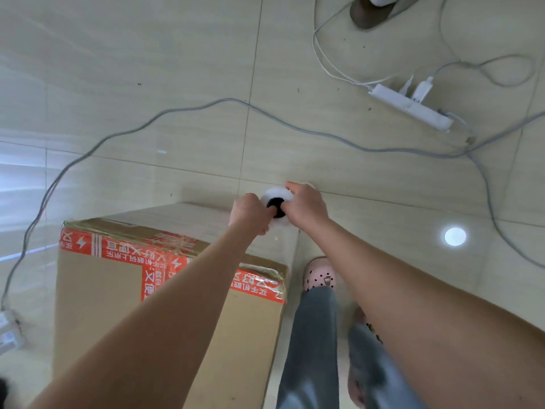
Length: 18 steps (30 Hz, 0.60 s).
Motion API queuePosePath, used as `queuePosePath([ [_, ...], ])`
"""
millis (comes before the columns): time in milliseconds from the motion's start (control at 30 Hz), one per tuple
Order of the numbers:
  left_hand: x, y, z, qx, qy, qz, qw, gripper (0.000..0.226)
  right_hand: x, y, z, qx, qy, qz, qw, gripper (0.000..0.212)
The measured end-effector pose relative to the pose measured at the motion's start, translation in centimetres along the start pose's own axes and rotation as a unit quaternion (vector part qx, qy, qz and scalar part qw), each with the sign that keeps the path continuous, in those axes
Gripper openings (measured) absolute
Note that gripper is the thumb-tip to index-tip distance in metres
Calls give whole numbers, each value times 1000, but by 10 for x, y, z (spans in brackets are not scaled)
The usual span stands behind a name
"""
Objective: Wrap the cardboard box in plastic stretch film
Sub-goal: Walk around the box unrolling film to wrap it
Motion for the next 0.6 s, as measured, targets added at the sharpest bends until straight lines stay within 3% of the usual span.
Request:
queuePosePath([
  [33,4,-3,-1,29,38,45,998,16,-2,1,1,-22,-6,-20,1000,20],
  [133,20,-6,-4,101,141,151,973,40,-2,1,4,-53,-18,-49,997,15],
  [233,33,-7,-6,125,170,179,961,32,5,-2,5,19,20,3,1000,21],
  [300,39,-13,-4,134,161,167,963,25,10,-4,2,85,37,14,996,35],
  [367,44,-19,-2,133,155,167,965,21,6,-5,2,109,19,9,994,28],
  [467,41,-23,3,114,113,121,980,14,-5,-13,14,86,-7,6,996,23],
  [600,22,-24,11,69,-9,-58,996,16,-23,-19,30,52,-44,-15,998,35],
])
Point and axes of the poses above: each hand's wrist, its own z-axis towards the middle knuckle, its own y-axis out of the palm, x = y × z, the point moved 4 cm from there along z, towards the middle knuckle, and after that the axes turned 11 degrees about -y, right-handed, at the moved point
